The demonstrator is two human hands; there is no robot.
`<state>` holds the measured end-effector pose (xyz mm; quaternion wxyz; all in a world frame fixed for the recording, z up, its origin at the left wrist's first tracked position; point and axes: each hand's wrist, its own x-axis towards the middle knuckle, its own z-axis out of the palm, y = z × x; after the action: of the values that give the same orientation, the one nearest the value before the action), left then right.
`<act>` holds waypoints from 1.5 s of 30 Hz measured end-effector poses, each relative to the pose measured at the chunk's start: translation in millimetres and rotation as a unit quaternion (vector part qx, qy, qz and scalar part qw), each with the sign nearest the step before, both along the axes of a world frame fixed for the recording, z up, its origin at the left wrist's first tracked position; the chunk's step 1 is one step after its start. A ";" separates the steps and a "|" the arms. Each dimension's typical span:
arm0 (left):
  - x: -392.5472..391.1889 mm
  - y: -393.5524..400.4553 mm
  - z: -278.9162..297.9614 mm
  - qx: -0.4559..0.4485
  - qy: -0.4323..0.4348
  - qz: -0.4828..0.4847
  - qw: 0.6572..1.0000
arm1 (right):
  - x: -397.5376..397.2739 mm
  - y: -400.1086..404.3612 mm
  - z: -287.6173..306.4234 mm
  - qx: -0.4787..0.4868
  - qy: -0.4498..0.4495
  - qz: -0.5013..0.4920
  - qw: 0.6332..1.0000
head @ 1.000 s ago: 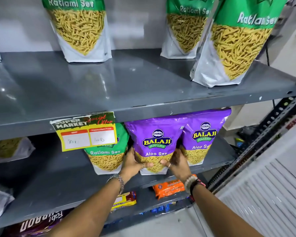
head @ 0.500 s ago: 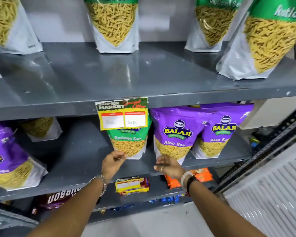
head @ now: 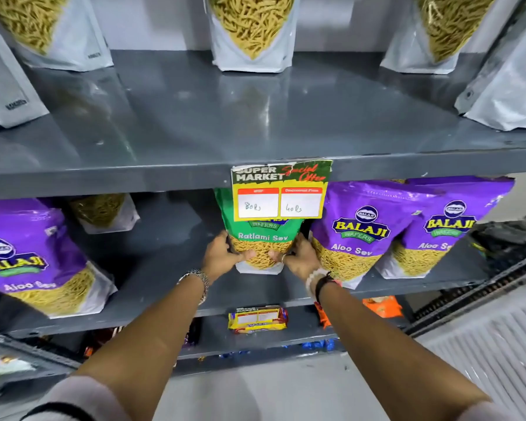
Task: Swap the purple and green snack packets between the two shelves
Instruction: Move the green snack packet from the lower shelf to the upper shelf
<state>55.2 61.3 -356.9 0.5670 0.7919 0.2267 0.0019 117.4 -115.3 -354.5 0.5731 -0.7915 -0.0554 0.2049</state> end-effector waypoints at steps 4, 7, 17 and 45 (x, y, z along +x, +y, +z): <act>-22.0 -2.8 -2.3 -0.022 -0.001 0.032 0.999 | -14.3 -1.3 -9.1 -0.014 -0.019 0.000 1.000; -48.7 -4.4 -0.8 -0.034 0.003 0.060 0.998 | -35.9 0.4 -7.3 -0.013 -0.028 0.017 0.999; -190.0 -27.3 16.1 -0.030 -0.028 0.132 0.990 | -134.1 -9.0 10.8 -0.027 -0.043 0.123 0.991; -110.7 -44.3 318.2 0.123 -0.298 0.133 0.937 | -63.5 -37.0 315.6 0.202 -0.300 0.054 0.931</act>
<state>-55.6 17.0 -38.7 0.5016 0.7811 0.1485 0.3408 53.9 -152.3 -38.9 0.6654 -0.6797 -0.3074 -0.0273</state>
